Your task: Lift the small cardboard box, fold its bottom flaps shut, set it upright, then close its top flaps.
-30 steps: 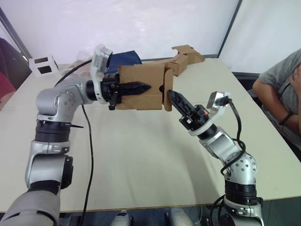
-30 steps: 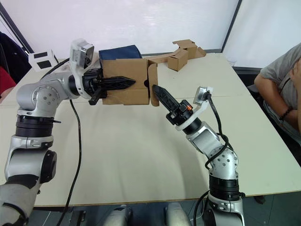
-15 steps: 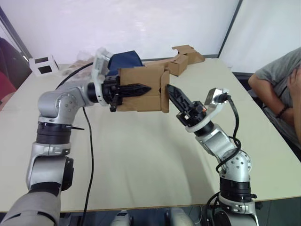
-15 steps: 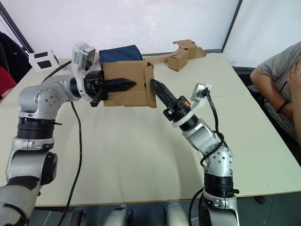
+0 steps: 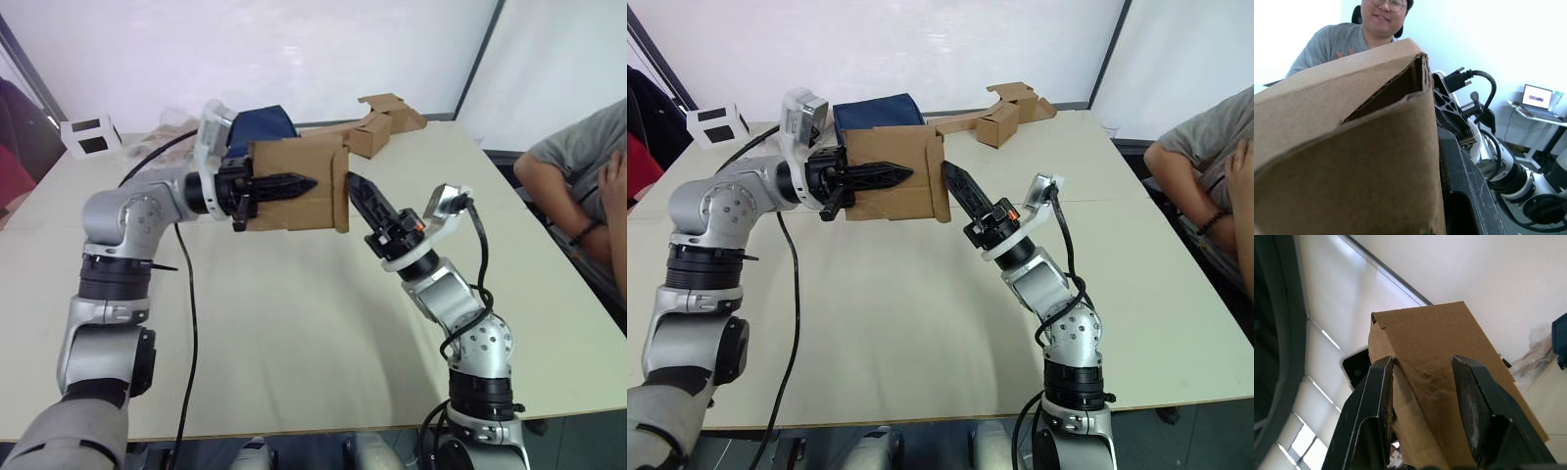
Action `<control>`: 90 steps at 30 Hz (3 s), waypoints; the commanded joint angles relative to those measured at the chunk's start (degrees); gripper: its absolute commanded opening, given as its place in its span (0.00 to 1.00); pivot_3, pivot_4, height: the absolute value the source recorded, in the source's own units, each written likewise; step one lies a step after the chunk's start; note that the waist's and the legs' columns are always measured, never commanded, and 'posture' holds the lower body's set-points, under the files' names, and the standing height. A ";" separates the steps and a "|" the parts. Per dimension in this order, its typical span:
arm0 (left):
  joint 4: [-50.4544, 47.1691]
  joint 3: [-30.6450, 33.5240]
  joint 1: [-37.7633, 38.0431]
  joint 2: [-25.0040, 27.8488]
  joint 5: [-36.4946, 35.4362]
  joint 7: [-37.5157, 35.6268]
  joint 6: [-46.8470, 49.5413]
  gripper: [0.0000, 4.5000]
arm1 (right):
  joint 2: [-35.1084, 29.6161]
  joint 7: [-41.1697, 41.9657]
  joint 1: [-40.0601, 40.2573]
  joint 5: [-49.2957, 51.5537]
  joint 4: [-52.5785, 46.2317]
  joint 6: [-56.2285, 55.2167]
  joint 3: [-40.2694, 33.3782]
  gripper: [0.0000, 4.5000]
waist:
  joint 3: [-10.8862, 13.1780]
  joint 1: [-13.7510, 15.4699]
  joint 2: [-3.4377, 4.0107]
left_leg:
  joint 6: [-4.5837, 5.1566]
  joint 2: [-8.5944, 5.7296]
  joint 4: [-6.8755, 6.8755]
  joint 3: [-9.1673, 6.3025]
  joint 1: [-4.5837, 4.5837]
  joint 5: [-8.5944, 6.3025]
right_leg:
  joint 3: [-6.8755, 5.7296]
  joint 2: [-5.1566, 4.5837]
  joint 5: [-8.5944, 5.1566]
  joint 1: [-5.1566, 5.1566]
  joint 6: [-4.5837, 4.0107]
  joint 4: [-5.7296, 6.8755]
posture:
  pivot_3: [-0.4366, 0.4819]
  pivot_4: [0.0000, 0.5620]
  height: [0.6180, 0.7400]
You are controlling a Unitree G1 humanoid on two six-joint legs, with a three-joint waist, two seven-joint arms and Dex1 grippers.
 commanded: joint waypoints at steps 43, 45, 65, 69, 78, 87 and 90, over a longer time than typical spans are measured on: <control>0.94 2.14 -0.85 -2.16 -0.51 1.71 -2.96 0.00 | 8.94 -4.84 -1.48 3.64 -0.92 -2.44 0.92 0.41 | 0.00 -0.06 0.01 | -0.02 0.00 -0.01 -0.01 0.00 0.01 | 0.00 0.00 0.00 -0.01 0.00 0.01 | 0.48 0.27 1.00; 1.08 2.12 -0.88 -2.27 -0.45 1.73 -3.10 0.00 | 9.85 -5.37 -1.85 2.88 -0.65 -3.14 1.24 0.41 | 0.00 -0.06 0.01 | -0.04 0.00 -0.01 -0.01 0.00 0.02 | 0.00 0.00 0.00 -0.02 0.00 0.01 | 0.48 0.27 1.00; 2.85 1.84 -0.69 -2.96 1.25 2.04 -5.86 0.00 | 6.85 -4.26 -1.59 -6.68 -3.81 -3.29 6.34 0.41 | 0.00 -0.03 0.01 | -0.05 -0.01 -0.02 -0.01 0.00 0.03 | 0.00 0.01 0.00 -0.03 0.00 0.02 | 0.48 0.27 1.00; 3.18 2.27 -1.08 -2.60 1.24 1.74 -5.53 0.00 | 4.06 -3.53 0.30 -3.90 -5.40 -1.96 3.98 0.41 | 0.00 -0.06 0.01 | -0.04 0.00 -0.02 -0.01 0.00 0.02 | 0.01 0.01 0.00 -0.03 0.00 0.02 | 0.48 0.27 1.00; 3.93 2.38 -1.66 -2.59 1.28 1.49 -5.47 0.00 | 2.05 -2.43 4.57 -2.00 -7.60 0.72 4.54 0.41 | 0.00 -0.03 0.01 | 0.02 0.00 -0.02 -0.01 0.00 -0.01 | 0.01 0.00 0.00 -0.03 0.00 0.02 | 0.48 0.27 1.00; 4.76 1.89 -2.04 -2.56 1.90 1.07 -5.76 0.00 | 4.37 -2.62 5.67 -1.12 -8.17 0.96 6.15 0.41 | 0.00 -0.02 0.01 | 0.02 0.00 -0.02 -0.01 0.00 -0.01 | 0.01 0.00 0.00 -0.03 0.00 0.02 | 0.48 0.27 1.00; 4.96 1.74 -2.08 -2.79 2.14 1.05 -6.02 0.00 | 5.52 -2.73 5.25 -1.73 -7.97 0.82 7.10 0.41 | 0.00 -0.02 0.01 | 0.02 0.00 -0.02 -0.01 0.00 -0.01 | 0.01 0.01 0.00 -0.03 0.00 0.02 | 0.48 0.27 1.00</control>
